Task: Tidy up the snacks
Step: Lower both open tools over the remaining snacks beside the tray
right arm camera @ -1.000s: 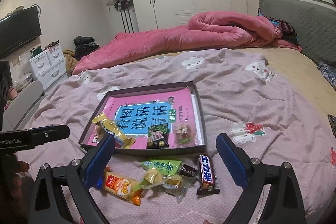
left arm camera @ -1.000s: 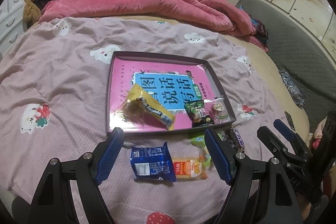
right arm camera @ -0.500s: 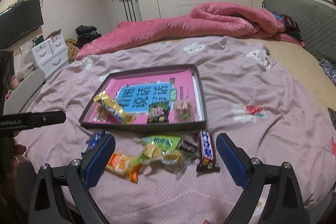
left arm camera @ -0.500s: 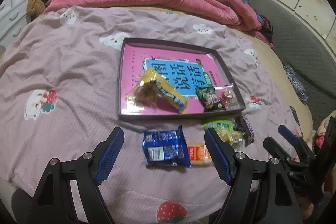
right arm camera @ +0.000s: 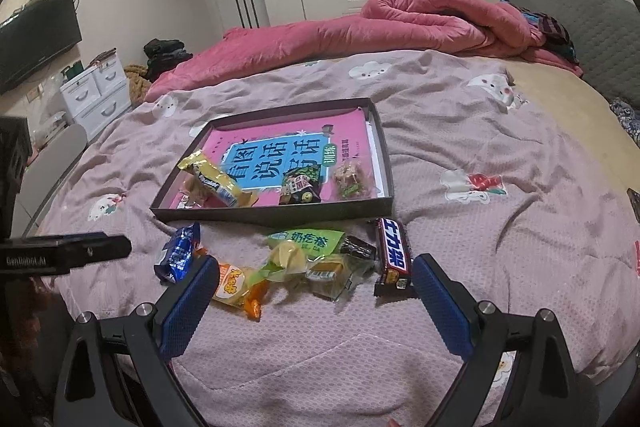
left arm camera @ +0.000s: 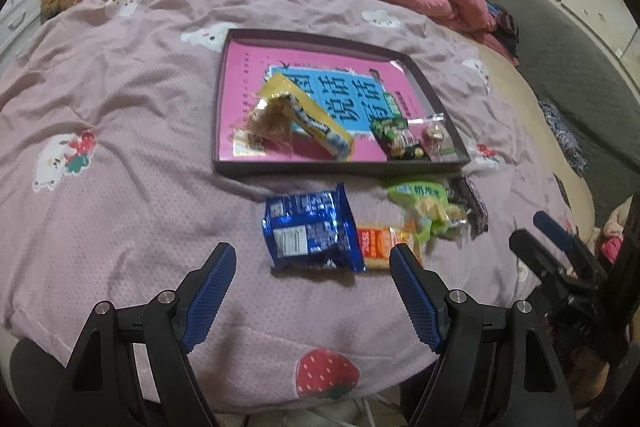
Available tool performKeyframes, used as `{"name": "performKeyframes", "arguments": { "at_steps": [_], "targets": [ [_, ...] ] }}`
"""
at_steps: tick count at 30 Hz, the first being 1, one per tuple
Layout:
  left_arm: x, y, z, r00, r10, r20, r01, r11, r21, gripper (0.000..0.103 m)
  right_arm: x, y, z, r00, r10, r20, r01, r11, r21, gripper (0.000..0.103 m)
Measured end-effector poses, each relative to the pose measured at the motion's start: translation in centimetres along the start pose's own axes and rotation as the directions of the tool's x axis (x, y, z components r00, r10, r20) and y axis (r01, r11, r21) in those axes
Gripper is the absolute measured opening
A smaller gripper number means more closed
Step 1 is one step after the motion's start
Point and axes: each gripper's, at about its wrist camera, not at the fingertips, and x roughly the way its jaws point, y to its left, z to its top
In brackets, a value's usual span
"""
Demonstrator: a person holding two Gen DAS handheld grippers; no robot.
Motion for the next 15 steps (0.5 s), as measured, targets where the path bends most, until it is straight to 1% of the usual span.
{"name": "performKeyframes", "arguments": {
  "at_steps": [10, 15],
  "targets": [
    [0.7, 0.5, -0.2, 1.000, 0.006, -0.026, -0.007, 1.000, -0.018, 0.080, 0.0, 0.4, -0.1, 1.000, 0.006, -0.011, -0.006, 1.000, -0.019, 0.097],
    [1.4, 0.5, -0.4, 0.999, 0.003, -0.042, -0.004, 1.000, -0.025, 0.080, 0.1, 0.2, -0.3, 1.000, -0.003, -0.018, 0.003, 1.000, -0.008, 0.097]
  ]
}}
